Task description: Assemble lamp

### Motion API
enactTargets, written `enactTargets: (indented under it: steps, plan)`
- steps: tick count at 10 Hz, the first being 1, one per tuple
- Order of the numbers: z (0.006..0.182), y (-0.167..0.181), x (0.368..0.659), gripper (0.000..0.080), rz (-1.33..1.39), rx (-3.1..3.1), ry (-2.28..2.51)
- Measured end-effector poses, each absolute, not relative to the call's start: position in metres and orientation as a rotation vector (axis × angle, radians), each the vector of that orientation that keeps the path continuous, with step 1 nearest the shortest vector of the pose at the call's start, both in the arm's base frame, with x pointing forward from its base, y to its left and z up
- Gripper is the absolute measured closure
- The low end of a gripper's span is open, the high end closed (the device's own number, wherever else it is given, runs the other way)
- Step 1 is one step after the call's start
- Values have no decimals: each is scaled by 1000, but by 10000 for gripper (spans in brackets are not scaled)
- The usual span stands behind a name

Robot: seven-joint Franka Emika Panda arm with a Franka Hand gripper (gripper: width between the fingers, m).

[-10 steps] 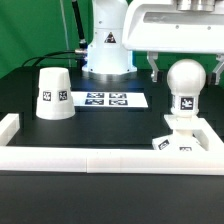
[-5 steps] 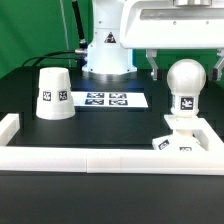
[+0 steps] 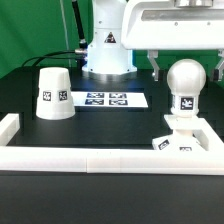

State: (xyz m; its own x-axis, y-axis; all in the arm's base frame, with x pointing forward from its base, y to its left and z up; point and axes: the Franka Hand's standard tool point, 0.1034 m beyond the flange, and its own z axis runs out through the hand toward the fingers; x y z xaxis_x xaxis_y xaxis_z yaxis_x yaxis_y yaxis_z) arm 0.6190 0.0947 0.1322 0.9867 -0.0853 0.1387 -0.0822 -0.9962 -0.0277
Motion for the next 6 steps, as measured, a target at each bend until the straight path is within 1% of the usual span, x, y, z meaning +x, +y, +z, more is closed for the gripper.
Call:
enactTargets:
  steps: [6]
  plan:
    - [124, 101, 606, 100, -220, -3105, 126]
